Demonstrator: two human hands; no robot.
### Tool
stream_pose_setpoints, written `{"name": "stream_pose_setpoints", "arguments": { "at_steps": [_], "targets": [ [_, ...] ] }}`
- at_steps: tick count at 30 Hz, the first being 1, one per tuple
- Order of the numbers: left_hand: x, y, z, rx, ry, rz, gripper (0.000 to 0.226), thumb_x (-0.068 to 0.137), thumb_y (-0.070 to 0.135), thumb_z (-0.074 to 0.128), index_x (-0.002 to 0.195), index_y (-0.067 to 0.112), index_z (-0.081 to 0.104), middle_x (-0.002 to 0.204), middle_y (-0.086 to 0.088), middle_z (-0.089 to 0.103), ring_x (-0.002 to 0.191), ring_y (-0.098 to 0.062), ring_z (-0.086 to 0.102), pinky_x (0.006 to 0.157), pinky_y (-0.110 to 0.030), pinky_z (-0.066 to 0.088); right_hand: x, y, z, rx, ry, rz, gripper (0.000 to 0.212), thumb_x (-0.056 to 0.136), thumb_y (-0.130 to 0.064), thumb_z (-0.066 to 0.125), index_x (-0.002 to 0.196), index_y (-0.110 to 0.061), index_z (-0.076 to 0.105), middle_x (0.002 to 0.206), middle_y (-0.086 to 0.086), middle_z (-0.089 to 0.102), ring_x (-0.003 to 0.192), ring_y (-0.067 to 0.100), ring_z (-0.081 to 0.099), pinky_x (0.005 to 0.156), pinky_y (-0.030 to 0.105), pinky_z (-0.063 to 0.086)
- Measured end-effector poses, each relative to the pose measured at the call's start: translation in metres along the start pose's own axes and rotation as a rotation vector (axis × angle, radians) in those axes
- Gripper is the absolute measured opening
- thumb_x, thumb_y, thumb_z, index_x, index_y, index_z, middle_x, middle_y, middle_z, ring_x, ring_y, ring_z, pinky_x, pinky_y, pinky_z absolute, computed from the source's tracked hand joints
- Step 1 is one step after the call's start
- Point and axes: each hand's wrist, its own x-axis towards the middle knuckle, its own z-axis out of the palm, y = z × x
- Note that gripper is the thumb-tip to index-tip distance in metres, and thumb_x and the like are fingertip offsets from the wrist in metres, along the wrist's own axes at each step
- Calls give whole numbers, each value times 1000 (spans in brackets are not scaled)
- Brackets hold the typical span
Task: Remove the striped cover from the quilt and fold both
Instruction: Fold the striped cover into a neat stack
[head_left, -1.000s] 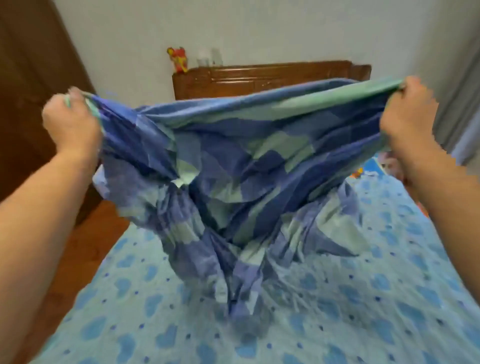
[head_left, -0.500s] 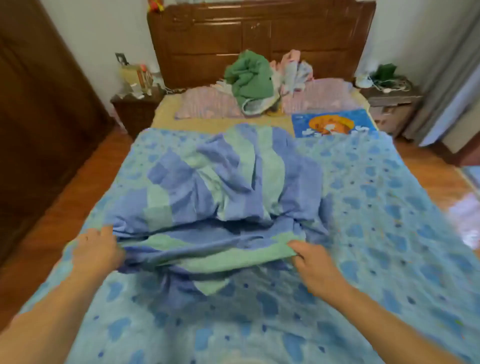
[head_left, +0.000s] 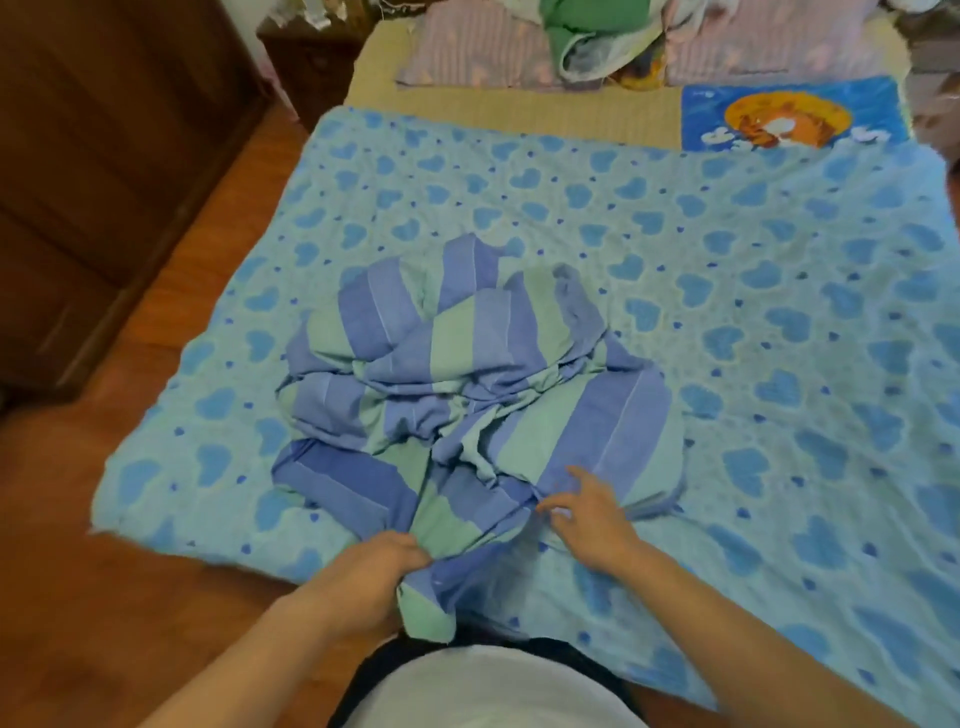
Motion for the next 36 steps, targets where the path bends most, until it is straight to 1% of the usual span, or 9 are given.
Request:
{"name": "stream_pose_setpoints", "arguments": {
  "at_steps": [4, 7, 12, 16, 20, 24, 29, 32, 36],
  "targets": [
    [-5, 21, -1, -43, 40, 65, 10, 86, 40, 63, 82, 34, 55, 81, 12, 44, 77, -6, 43, 69, -36, 45, 46, 27, 21, -527, -157, -32, 43, 104, -44, 34, 144, -34, 46, 166, 0, 1, 150, 35, 0, 119, 49, 16],
    [-14, 25, -11, -149, 132, 48, 9, 89, 37, 67, 97, 36, 64, 92, 12, 54, 87, -6, 49, 74, -31, 46, 64, 37, -12, -550, 59, -32, 29, 101, -25, 45, 124, -16, 61, 142, 10, 50, 133, 29, 43, 101, 39, 41],
    [-45, -20, -37, 37, 104, -66, 27, 94, 22, 61, 116, 34, 69, 106, 13, 59, 98, -9, 48, 79, -26, 38, 81, 30, -169, 850, 419, 254, 26, 96, 6, 44, 113, 4, 65, 85, 14, 63, 69, 16, 63, 73, 29, 49],
    [-59, -62, -35, 224, -51, -153, 22, 95, 21, 54, 108, 33, 67, 111, 11, 61, 104, -17, 53, 89, -37, 44, 49, 18, -230, 1150, 552, 187, 25, 91, 7, 40, 88, -8, 60, 48, -5, 46, 36, 3, 38, 57, 21, 55],
    [-48, -82, -13, 535, -280, -330, 35, 95, 35, 47, 128, 41, 55, 131, 8, 52, 127, -19, 47, 104, -36, 42, 24, 17, -171, 780, 449, 261, 15, 94, 0, 50, 93, -2, 65, 79, 6, 60, 48, 14, 51, 60, 29, 53],
    [-24, -92, 6, 525, -337, -620, 59, 99, 36, 39, 154, 40, 20, 160, -4, 22, 150, -35, 15, 118, -47, 20, 2, 12, -58, 434, -11, 301, 14, 95, -10, 56, 82, -11, 61, 78, 5, 58, 65, 18, 57, 58, 26, 50],
    [20, -66, 13, 98, -249, -560, 56, 100, 22, 43, 154, 26, 31, 147, -13, 40, 128, -35, 47, 102, -45, 45, 0, -26, 53, -51, -270, 45, 19, 97, -19, 49, 94, -12, 65, 111, 14, 60, 107, 29, 60, 80, 29, 42],
    [20, -56, 18, 29, -135, -492, 48, 97, 25, 46, 145, 28, 45, 141, -6, 44, 124, -31, 47, 99, -43, 45, 24, -55, 92, -273, -174, -73, 40, 98, -26, 47, 138, -25, 52, 161, 9, 11, 143, 33, 24, 111, 42, 34],
    [9, -75, 16, -92, -156, -442, 43, 98, 29, 47, 141, 30, 50, 137, -1, 44, 127, -25, 46, 103, -38, 43, 75, -83, 110, -563, -54, -151, 44, 97, -29, 50, 140, -29, 48, 163, 10, -18, 148, 42, -9, 118, 55, 15]
  ]
}}
